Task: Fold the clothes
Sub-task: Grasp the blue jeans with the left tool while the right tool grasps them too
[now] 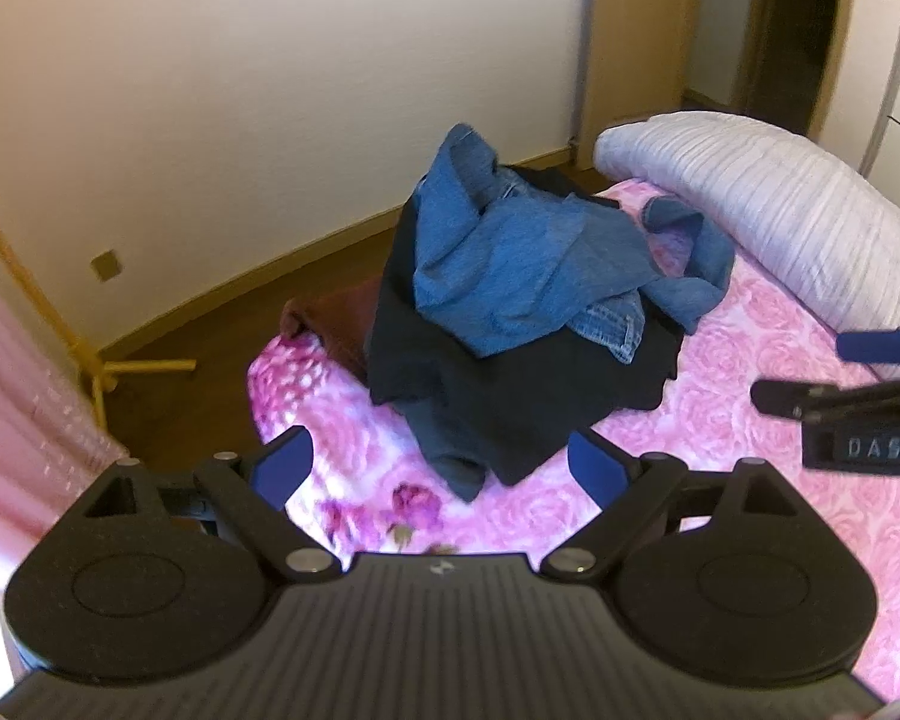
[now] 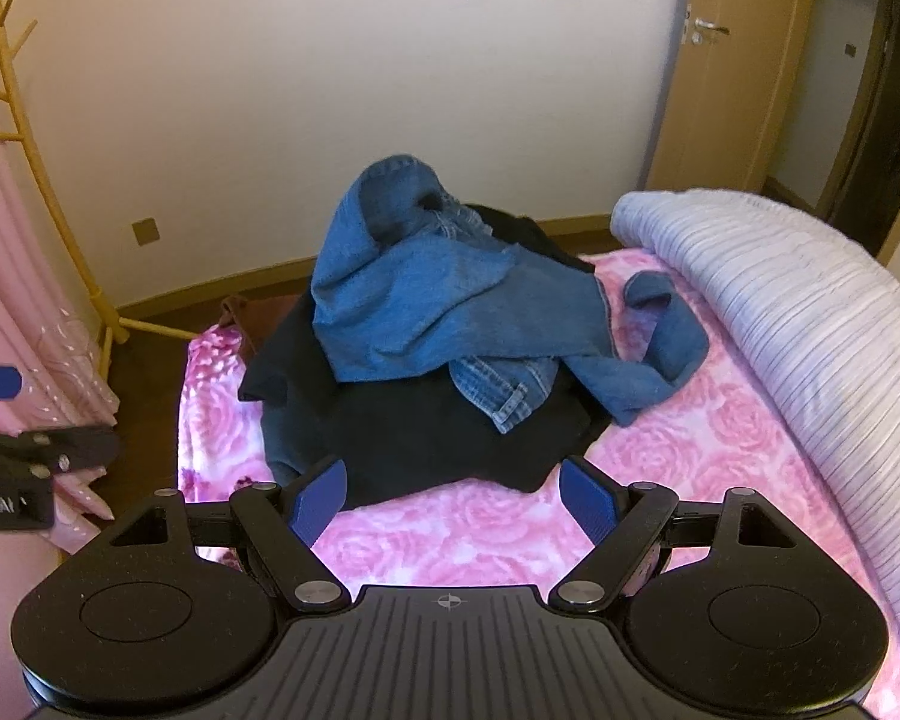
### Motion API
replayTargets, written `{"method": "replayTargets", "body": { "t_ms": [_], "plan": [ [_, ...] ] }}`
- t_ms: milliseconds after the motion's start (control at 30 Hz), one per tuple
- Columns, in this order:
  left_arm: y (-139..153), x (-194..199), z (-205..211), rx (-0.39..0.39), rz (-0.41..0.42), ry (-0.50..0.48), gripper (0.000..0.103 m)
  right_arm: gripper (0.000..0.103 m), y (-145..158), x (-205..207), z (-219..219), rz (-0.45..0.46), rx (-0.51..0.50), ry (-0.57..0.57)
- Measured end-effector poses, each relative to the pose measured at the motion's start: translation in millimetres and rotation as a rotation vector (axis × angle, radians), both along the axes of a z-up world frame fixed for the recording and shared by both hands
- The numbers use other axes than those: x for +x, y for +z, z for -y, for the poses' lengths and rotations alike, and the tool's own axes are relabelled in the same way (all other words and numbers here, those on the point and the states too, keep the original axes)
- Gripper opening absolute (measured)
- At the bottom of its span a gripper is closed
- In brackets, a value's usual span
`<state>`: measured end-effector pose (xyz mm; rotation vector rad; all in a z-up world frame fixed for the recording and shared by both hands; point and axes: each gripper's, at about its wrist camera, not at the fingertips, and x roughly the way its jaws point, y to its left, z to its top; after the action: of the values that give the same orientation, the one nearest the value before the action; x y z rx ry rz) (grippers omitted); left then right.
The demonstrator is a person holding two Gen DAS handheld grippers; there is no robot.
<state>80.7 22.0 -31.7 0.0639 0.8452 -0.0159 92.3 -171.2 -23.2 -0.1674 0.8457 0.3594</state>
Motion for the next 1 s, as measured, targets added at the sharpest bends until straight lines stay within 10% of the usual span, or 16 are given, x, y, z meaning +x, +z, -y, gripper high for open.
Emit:
{"method": "replayTargets", "body": {
  "t_ms": [433,733,1000],
  "plan": [
    [-71.1,223.9,-8.8,0.066,0.108,-0.357,0.084,0.081,-75.7,110.3,-26.6,0.007,-0.168,0.122],
    [-129.2,348.0,-7.1,-0.033,-0.033,-0.487,0.071,0.081,-159.2,214.1,-74.4,-0.007,-0.279,0.274],
    [-131.2,363.8,-24.8,-0.129,-0.051,-0.562,0.014,0.080,-193.0,277.3,-99.8,-0.037,-0.331,0.346]
  ]
}}
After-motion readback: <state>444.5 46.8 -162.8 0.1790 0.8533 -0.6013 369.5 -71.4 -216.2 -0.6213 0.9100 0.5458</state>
